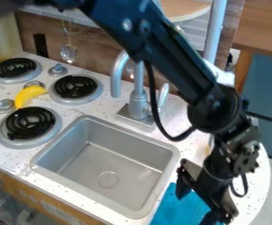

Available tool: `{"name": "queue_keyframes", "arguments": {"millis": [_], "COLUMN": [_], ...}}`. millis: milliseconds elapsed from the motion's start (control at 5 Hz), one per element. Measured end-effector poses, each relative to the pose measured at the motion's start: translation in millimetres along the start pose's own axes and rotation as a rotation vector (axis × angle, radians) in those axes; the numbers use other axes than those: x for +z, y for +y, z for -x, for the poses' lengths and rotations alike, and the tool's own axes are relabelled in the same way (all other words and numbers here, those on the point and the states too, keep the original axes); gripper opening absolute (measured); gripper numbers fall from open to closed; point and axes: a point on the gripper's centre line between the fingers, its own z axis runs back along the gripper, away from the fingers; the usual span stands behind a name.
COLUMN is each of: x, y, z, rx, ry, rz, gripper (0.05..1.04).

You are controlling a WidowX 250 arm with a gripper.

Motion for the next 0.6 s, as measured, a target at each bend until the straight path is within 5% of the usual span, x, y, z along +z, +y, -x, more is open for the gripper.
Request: {"name": "queue_keyframes", "arguments": {"millis": [200,600], "x": [-15.4,-25.3], "y": [-1.6,1.3], "z": [2.3,-0.8], "rx": [0.001,0.007], "ry": [0.013,-0.022], "rz": [-0.008,0.081], "gripper": [1.000,1.000]}}
